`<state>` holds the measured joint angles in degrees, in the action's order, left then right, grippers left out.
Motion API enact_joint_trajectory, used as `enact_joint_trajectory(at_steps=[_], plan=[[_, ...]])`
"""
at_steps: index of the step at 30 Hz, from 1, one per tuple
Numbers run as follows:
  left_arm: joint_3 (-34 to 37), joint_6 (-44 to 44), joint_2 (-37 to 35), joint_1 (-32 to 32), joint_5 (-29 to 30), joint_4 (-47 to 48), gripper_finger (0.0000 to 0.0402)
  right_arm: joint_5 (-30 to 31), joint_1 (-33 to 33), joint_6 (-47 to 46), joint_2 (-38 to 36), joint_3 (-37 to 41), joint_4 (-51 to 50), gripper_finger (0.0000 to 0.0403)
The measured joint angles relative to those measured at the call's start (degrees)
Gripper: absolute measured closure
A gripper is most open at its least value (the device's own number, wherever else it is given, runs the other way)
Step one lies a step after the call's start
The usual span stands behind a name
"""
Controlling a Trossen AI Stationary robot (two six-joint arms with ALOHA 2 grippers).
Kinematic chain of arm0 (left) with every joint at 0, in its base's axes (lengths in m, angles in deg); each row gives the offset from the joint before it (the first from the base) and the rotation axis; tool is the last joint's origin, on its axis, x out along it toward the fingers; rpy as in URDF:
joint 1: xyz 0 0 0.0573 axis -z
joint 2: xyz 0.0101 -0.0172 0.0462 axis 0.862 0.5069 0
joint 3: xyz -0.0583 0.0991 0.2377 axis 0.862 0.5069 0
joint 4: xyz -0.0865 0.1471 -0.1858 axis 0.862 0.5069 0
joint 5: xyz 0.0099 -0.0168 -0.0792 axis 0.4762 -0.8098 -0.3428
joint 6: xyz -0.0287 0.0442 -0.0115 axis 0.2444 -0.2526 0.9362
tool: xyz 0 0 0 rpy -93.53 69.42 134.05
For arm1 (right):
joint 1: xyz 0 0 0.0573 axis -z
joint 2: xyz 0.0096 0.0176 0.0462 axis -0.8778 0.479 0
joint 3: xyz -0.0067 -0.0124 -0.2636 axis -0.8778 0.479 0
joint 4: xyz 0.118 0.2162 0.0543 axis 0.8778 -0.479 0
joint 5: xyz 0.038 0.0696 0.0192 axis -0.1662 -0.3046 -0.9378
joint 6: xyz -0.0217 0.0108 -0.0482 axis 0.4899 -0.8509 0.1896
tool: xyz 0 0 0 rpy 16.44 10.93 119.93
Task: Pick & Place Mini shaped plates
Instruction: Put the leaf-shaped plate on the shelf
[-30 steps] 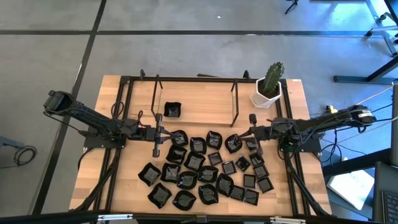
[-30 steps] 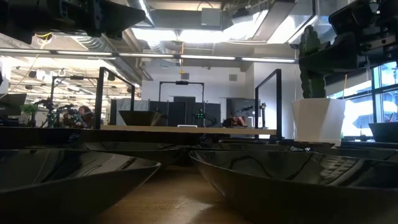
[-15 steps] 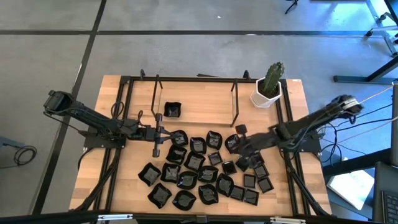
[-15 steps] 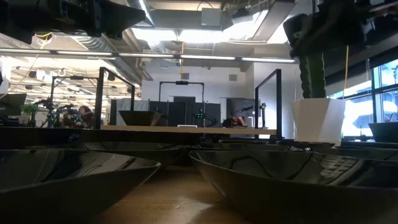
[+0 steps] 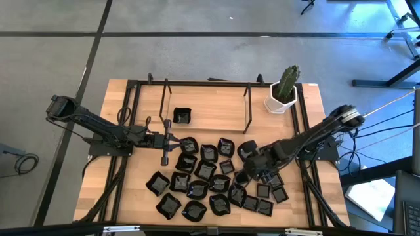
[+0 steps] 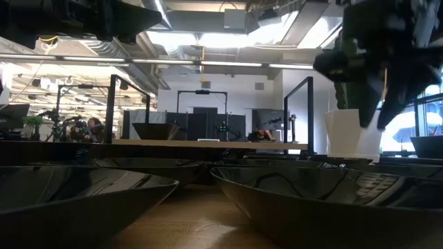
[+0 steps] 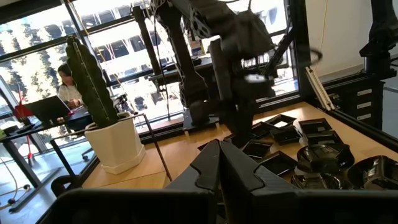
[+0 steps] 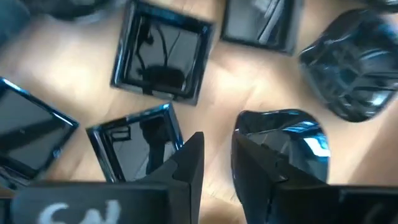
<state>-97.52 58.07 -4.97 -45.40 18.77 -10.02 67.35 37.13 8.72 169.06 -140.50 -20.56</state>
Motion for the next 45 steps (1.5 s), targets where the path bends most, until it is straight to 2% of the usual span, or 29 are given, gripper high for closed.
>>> enact_joint_trajectory(at_steps=[5, 13, 17, 22, 28, 34, 45], plan=[[0.0, -0.02, 0.0, 0.01, 0.01, 0.16, 0.0394, 1.14, 0.0, 1.02, 3.23, 0.0, 0.13, 0.03], [0.0, 0.02, 0.0, 0.0, 0.01, 0.26, 0.0396, 3.52, 0.22, 1.06, 3.66, 0.0, 0.22, 0.0204], [0.0, 0.02, 0.0, -0.01, 0.01, 0.26, 0.0394, 3.49, 0.22, 1.4, 3.66, 0.0, 0.23, 0.0173], [0.0, 0.04, 0.0, 0.0, 0.01, 0.26, 0.0397, 3.29, 0.7, 2.38, 3.66, 0.02, 2.2, 0.0176], [0.0, 0.04, 0.0, 0.0, 0.01, 0.26, 0.0394, -0.94, 3.15, 1.93, 4.1, 0.02, 2.39, 0.0197], [0.0, 0.03, 0.0, -0.01, 0.01, 0.24, 0.0396, -1.03, 5.11, 1.22, 7.27, 0.07, 1.55, 0.021], [0.0, 0.0, 0.0, 0.0, 0.01, 0.24, 0.0394, -1.23, 8.33, 1.26, 11.19, 0.04, 1.95, 0.0211]])
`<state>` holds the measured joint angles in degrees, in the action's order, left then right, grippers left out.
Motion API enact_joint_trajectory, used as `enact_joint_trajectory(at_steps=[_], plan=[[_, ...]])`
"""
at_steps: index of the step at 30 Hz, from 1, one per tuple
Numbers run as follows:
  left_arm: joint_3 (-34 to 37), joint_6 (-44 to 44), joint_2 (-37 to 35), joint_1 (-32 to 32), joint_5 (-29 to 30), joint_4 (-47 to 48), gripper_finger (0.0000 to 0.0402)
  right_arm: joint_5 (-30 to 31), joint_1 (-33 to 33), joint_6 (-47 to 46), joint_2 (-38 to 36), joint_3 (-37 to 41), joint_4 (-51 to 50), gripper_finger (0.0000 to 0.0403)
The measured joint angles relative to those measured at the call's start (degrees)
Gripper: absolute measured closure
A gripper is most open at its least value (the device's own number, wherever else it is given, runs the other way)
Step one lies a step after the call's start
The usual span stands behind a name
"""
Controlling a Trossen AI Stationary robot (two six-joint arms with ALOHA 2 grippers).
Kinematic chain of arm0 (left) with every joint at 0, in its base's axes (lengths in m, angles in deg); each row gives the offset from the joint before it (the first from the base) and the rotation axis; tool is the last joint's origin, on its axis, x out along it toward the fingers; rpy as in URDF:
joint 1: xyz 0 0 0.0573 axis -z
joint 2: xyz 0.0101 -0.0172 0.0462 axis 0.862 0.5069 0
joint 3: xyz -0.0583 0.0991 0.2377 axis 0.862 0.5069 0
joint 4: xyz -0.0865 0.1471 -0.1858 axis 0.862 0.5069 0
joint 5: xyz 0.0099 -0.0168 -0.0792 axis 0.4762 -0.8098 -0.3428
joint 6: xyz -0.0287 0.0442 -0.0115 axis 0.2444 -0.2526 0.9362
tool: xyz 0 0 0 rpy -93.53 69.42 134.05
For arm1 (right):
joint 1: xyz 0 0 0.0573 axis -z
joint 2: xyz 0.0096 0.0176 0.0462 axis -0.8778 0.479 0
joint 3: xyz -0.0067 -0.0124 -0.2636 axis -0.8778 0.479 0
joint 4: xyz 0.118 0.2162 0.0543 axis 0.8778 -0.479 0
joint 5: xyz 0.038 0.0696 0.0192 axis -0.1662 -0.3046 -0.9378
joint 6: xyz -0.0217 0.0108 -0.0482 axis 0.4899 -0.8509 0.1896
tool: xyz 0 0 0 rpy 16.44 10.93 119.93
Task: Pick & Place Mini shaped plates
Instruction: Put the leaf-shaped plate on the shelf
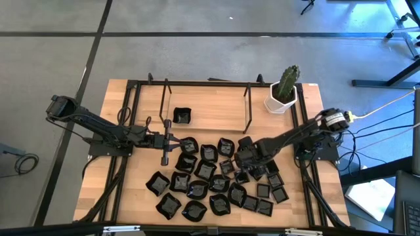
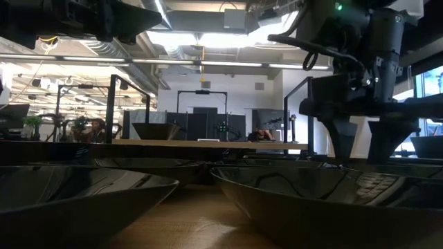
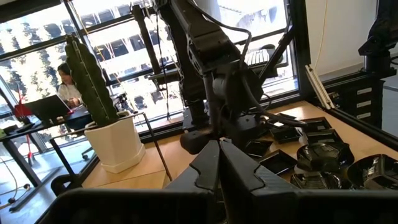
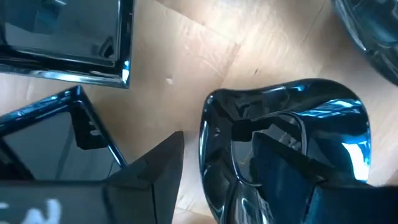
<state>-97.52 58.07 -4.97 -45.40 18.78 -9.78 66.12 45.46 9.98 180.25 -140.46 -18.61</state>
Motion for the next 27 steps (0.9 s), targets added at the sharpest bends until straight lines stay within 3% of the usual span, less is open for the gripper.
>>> enact_joint_trajectory(at_steps=[5, 17, 27], plan=[[0.0, -0.01, 0.0, 0.0, 0.0, 0.0, 0.0397, -0.41, 0.35, -0.02, 0.24, -0.04, -0.05, 0.024], [0.0, -0.07, 0.0, -0.01, 0.0, 0.0, 0.0396, 1.44, 0.46, -1.24, 0.29, -0.04, -1.34, 0.0388], [0.0, -0.04, 0.0, -0.01, 0.0, 0.0, 0.0394, -0.51, 0.17, -4.35, -3.75, -1.66, -3.49, 0.0386]])
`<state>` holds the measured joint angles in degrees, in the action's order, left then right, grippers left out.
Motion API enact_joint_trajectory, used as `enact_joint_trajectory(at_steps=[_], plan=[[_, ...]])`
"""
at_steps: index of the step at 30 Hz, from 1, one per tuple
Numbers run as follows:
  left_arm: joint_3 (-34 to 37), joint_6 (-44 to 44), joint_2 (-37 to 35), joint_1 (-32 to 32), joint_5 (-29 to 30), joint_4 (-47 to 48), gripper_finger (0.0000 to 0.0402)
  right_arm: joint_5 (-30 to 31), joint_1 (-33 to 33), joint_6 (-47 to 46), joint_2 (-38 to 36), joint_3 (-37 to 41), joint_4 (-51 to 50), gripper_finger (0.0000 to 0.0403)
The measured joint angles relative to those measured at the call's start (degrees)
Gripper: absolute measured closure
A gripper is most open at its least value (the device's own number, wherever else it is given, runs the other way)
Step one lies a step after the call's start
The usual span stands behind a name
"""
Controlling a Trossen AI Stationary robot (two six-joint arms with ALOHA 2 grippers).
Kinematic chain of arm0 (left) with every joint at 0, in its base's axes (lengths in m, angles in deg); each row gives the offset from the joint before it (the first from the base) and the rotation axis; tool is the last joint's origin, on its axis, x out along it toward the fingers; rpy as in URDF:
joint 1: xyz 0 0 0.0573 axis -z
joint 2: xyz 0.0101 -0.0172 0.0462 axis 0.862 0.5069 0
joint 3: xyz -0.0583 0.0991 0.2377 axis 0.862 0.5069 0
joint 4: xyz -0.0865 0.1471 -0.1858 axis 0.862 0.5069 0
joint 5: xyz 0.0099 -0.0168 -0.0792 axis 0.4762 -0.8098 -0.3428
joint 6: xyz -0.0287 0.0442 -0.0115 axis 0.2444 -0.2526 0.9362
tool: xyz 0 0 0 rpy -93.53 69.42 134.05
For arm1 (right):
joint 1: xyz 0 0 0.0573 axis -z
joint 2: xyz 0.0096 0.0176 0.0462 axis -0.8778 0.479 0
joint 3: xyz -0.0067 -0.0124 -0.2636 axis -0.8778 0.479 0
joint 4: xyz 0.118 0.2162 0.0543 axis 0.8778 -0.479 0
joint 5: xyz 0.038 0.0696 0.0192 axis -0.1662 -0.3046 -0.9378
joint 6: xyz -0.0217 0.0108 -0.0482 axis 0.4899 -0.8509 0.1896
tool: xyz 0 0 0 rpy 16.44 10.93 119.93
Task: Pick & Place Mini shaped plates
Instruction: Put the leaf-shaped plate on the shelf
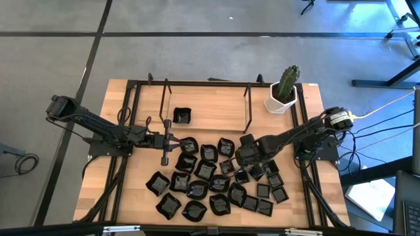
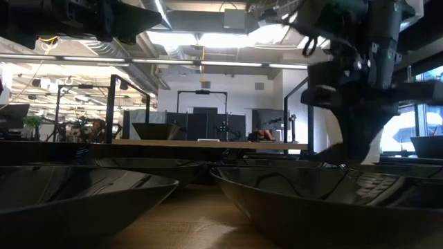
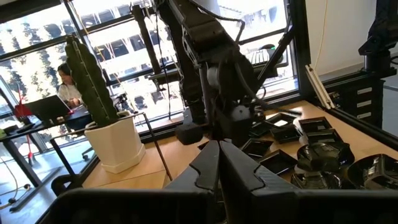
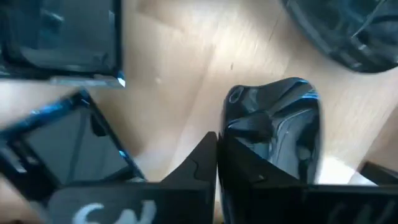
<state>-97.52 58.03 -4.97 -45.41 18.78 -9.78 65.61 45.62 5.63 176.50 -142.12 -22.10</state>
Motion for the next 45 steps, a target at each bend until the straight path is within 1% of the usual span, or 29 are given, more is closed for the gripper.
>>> enact_joint_trajectory(at_steps=[5, 9, 12, 15, 18, 19, 21, 23, 26, 29, 32, 35, 39, 42, 45], plan=[[0.0, 0.02, 0.0, 0.01, 0.0, 0.01, 0.0397, -2.4, -1.57, -0.08, -0.46, -4.57, -4.45, 0.0398], [0.0, 0.04, 0.01, 0.01, -0.02, 0.0, 0.0395, 0.43, -3.26, -0.3, -0.46, -8.5, -7.43, 0.0396], [0.0, 0.04, 0.0, 0.02, -0.02, 0.0, 0.0394, 5.24, -4.98, -0.11, -0.46, -11.47, -10.39, 0.0397], [0.0, 0.0, 0.02, 0.01, 0.0, 0.01, 0.0396, 12.68, -6.17, 1.91, -0.46, -14.48, -10.12, 0.0399], [0.0, 0.03, 0.01, 0.01, 0.0, 0.0, 0.0397, 21.86, -6.53, 5.23, -0.46, -17.01, -6.76, 0.0399], [0.0, 0.01, 0.02, 0.02, 0.0, 0.0, 0.0397, 24.08, -6.28, 6.77, -0.46, -17.59, -5.31, 0.0399], [0.0, 0.04, 0.01, 0.01, 0.0, 0.0, 0.0396, 25.86, -5.01, 10.19, -0.46, -18.67, -1.84, 0.04], [0.0, -0.04, 0.02, 0.0, 0.0, 0.0, 0.0394, 24.77, -2.86, 13.25, -0.46, -19.26, 3.3, 0.04], [0.0, -0.07, 0.0, 0.0, 0.0, -0.04, 0.0394, 19.54, 1.48, 15.92, -0.45, -19.28, 10.03, 0.0401], [0.0, -0.09, 0.0, 0.02, 0.0, -0.04, 0.0397, 15.26, 6.21, 16.11, 0.57, -19.3, 14.87, 0.0401], [0.0, -0.09, 0.02, 0.02, 0.0, -0.04, 0.0397, 13.56, 10.47, 18.32, 3.28, -19.3, 18.59, 0.0401], [0.0, -0.09, 0.02, 0.01, 0.01, -0.24, 0.0394, 12.13, 13.84, 24.09, 7.37, -19.3, 23.63, 0.0401], [0.0, -0.09, 0.01, 0.02, 0.02, -0.26, 0.0394, 11.6, 16.43, 30.95, 13.73, -19.54, 28.61, 0.0402], [0.0, -0.09, 0.02, 0.0, 0.02, -0.26, 0.0397, 14.26, 17.42, 31.76, 17.72, -22.43, 27.56, 0.0402], [0.0, -0.11, 0.02, 0.01, 0.02, -0.26, 0.0397, 14.71, 18.05, 31.74, 21.38, -25.72, 25.65, 0.0402]])
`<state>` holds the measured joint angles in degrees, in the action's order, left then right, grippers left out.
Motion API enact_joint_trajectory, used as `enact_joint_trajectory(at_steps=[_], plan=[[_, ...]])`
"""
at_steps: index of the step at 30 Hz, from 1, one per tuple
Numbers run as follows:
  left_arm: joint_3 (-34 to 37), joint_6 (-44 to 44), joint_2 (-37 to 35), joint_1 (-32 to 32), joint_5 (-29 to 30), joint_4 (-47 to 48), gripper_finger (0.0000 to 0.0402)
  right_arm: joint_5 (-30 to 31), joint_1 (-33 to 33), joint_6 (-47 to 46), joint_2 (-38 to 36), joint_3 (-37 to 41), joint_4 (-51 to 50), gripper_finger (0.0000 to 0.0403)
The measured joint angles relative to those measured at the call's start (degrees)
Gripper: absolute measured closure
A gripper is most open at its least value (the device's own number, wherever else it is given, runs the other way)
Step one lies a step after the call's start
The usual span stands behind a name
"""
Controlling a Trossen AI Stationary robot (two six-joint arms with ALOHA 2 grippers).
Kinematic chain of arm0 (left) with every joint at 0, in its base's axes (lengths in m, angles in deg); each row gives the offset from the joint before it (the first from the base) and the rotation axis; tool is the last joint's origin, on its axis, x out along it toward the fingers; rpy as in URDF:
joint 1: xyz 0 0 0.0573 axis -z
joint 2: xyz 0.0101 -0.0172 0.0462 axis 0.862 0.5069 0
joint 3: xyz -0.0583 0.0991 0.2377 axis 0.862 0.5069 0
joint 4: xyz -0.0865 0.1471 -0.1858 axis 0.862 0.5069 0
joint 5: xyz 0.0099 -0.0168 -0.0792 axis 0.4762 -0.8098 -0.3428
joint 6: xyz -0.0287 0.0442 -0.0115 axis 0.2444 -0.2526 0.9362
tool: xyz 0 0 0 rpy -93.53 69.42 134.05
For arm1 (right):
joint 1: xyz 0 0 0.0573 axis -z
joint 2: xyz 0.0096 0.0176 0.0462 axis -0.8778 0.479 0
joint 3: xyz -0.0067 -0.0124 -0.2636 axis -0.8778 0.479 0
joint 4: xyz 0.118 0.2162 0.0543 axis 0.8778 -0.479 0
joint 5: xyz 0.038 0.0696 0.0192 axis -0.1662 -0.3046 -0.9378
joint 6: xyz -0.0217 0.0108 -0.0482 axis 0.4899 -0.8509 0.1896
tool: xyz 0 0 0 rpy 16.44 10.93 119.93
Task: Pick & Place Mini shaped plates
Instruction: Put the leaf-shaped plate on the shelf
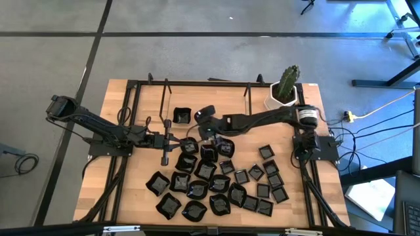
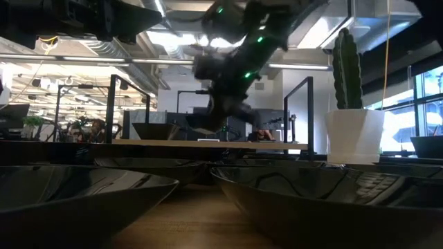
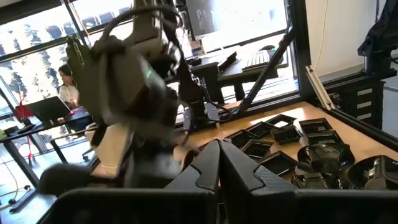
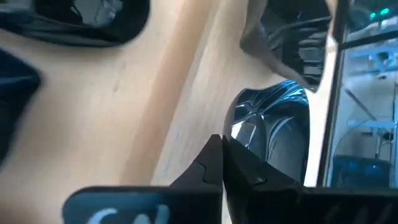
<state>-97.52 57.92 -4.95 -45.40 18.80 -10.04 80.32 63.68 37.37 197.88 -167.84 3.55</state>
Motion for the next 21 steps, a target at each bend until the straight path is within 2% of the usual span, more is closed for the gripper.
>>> enact_joint_trajectory(at_steps=[4, 10, 21], plan=[[0.0, 0.02, 0.0, 0.01, 0.0, 0.02, 0.0394, 2.78, 0.01, 0.05, 3.82, -2.73, -1.08, 0.0402], [0.0, 0.01, 0.0, 0.0, 0.0, 0.03, 0.0397, 8.45, 0.01, -1.55, 4.49, -3.74, -3.13, 0.04], [0.0, 0.02, 0.0, -0.01, 0.0, 0.03, 0.0395, 5.1, 0.09, -2.44, 4.49, -3.74, -3.87, 0.0395]])
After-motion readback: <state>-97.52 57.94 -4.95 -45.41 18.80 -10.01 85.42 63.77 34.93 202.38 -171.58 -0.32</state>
